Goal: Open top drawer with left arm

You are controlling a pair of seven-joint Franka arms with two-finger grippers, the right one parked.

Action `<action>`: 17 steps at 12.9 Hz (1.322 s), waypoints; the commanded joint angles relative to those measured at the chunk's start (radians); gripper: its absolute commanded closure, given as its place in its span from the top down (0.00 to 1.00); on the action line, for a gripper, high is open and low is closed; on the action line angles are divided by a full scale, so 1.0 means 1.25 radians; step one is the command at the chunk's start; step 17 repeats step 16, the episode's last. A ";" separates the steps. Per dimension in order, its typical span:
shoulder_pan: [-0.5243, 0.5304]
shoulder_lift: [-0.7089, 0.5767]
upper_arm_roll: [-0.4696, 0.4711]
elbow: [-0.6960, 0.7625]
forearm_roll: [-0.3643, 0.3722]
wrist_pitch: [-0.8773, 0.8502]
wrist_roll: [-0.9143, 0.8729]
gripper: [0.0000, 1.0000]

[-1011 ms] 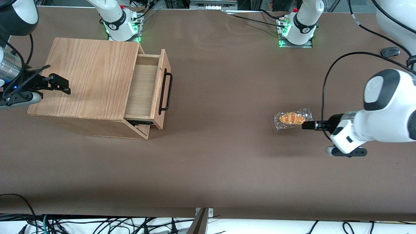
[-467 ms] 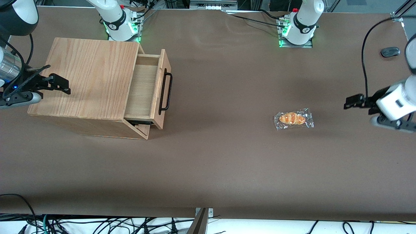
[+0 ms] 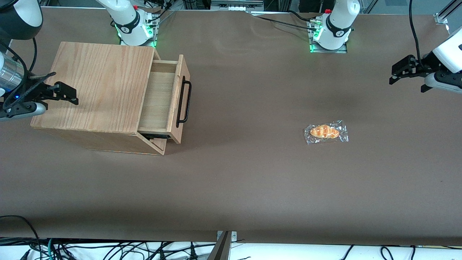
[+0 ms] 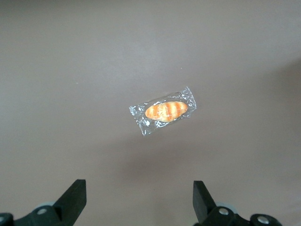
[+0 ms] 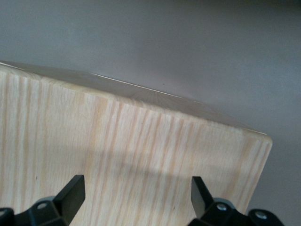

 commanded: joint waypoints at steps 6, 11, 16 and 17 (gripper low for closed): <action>0.000 0.016 -0.004 -0.003 -0.010 0.008 0.004 1.00; -0.003 0.027 -0.006 0.009 0.014 0.011 0.002 1.00; -0.002 0.027 -0.005 0.009 0.012 0.011 0.002 1.00; -0.002 0.027 -0.005 0.009 0.012 0.011 0.002 1.00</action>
